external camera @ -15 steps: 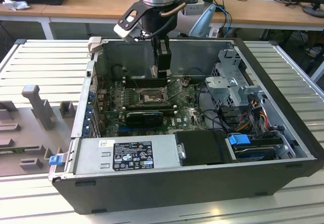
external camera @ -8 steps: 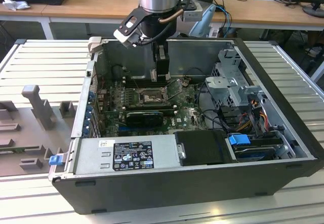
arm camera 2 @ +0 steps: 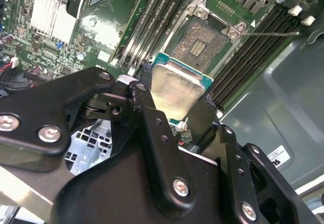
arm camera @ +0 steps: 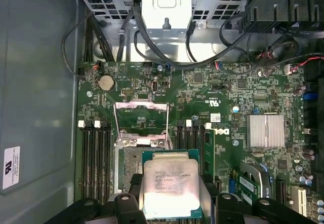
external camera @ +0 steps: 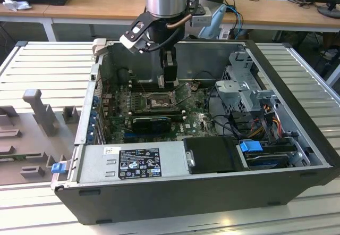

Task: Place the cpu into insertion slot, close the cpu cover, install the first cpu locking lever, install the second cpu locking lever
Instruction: 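Place the cpu into insertion slot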

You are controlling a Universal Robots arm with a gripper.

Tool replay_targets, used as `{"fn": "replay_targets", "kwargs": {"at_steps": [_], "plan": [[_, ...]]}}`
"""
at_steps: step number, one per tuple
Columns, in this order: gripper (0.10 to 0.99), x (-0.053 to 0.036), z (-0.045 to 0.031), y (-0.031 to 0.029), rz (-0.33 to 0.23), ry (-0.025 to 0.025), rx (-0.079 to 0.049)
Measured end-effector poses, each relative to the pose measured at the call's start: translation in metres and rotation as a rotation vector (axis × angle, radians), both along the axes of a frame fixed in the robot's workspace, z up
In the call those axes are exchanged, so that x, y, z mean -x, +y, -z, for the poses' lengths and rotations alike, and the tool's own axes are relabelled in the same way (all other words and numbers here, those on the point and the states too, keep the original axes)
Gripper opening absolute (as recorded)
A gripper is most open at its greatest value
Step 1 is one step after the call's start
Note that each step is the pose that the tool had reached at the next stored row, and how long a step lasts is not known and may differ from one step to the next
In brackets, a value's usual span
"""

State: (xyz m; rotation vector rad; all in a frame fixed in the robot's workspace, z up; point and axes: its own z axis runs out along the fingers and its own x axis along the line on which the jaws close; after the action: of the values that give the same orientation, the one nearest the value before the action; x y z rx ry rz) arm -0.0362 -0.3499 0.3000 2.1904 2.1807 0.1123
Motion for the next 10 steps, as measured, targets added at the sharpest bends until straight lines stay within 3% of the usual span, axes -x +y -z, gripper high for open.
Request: {"fn": "replay_targets", "kwargs": {"at_steps": [10], "plan": [[0.529,0.0000,0.0117,0.0000,0.001,0.0000,0.000]]}}
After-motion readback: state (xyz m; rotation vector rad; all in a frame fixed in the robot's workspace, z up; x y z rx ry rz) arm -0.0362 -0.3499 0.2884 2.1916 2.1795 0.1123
